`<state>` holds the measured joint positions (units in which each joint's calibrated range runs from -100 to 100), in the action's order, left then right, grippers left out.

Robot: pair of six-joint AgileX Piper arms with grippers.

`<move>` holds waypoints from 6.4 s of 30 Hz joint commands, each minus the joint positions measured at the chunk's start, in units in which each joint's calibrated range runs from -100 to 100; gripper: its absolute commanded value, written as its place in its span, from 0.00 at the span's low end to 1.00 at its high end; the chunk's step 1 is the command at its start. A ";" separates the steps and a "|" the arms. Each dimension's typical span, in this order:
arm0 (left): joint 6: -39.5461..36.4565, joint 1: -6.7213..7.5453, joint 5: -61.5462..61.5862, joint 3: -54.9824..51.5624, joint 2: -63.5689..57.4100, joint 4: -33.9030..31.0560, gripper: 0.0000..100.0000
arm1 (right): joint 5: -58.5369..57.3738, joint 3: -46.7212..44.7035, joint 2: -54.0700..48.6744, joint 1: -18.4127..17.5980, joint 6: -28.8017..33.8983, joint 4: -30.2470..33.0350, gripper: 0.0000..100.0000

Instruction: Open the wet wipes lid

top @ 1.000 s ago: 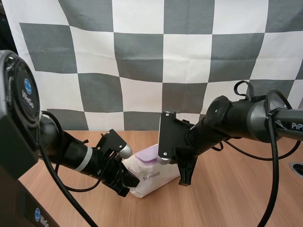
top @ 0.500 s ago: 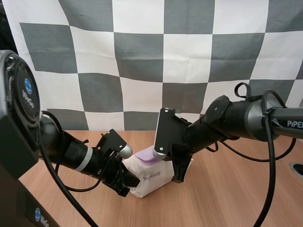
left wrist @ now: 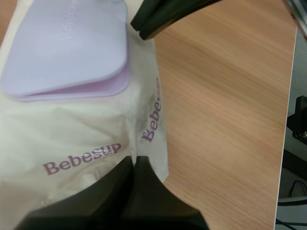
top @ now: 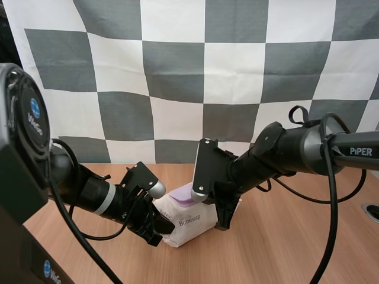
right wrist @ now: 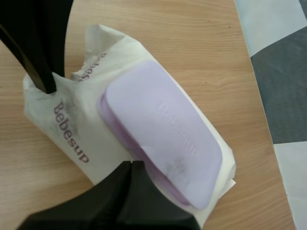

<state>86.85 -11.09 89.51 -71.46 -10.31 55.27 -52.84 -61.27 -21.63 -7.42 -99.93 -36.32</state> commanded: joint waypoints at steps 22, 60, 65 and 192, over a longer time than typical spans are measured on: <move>0.13 0.02 0.10 -0.02 0.02 0.18 0.00 | 9.64 0.03 0.43 -0.03 -0.07 -14.92 0.00; 0.54 0.02 -0.27 -0.02 0.02 0.18 0.00 | 15.42 14.24 22.94 -0.18 -0.07 -23.24 0.00; 0.54 0.02 -0.27 -0.02 0.02 0.18 0.00 | 15.58 15.27 22.94 -1.42 -0.07 -23.24 0.00; -81.11 8.01 -58.29 -28.54 -89.69 -39.72 0.00 | 3.89 -32.93 -78.37 10.98 61.88 26.81 0.16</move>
<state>5.79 -3.54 31.13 -100.00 -100.00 15.53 -48.91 -94.20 -100.00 3.57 -38.03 -9.56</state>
